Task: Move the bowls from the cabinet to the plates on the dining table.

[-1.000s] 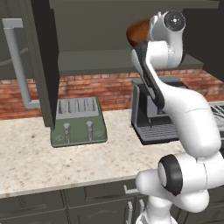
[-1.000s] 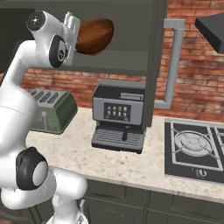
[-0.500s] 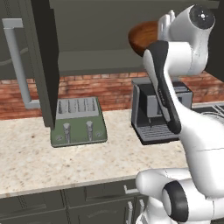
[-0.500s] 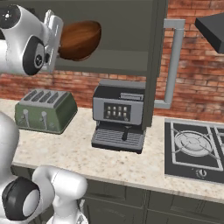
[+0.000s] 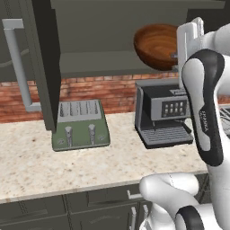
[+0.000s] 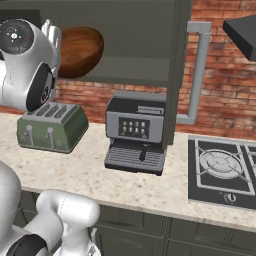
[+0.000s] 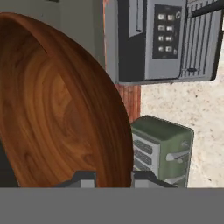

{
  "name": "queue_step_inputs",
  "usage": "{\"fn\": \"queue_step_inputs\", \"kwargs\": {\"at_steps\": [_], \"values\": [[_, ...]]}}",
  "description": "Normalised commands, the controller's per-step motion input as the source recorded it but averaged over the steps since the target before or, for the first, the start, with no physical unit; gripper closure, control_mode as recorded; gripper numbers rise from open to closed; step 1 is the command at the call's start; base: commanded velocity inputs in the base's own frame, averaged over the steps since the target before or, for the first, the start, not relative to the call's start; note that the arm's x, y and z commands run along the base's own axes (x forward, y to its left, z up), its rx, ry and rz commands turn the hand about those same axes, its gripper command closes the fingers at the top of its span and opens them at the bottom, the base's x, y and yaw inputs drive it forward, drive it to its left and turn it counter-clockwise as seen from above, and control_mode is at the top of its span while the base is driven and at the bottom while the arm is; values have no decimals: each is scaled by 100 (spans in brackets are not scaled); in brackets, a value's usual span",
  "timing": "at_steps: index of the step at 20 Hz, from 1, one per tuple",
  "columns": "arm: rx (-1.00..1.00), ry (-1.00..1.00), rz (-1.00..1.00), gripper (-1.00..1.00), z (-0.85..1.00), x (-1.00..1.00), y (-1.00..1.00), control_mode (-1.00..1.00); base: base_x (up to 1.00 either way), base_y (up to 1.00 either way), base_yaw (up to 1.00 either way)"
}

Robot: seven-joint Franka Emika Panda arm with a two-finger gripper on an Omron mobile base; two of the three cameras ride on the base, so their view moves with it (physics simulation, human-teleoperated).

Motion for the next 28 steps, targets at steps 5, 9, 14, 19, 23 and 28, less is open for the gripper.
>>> {"fn": "queue_step_inputs", "kwargs": {"at_steps": [5, 9, 14, 19, 23, 28], "values": [[2, 5, 13, 100, 10, -60, -2, -100, 0, 0, 0], [0, 12, 0, 100, 12, -58, 0, -100, 0, 0, 0], [-2, 15, 0, 100, 3, -50, 0, -100, 0, 0, 0], [0, 0, 0, 100, 0, 0, 0, 100, -47, 0, 0], [0, 0, 0, 100, 0, 0, 0, 100, -81, 1, 2], [0, 0, 0, 100, 0, 0, 0, 100, -91, 4, 17]]}}
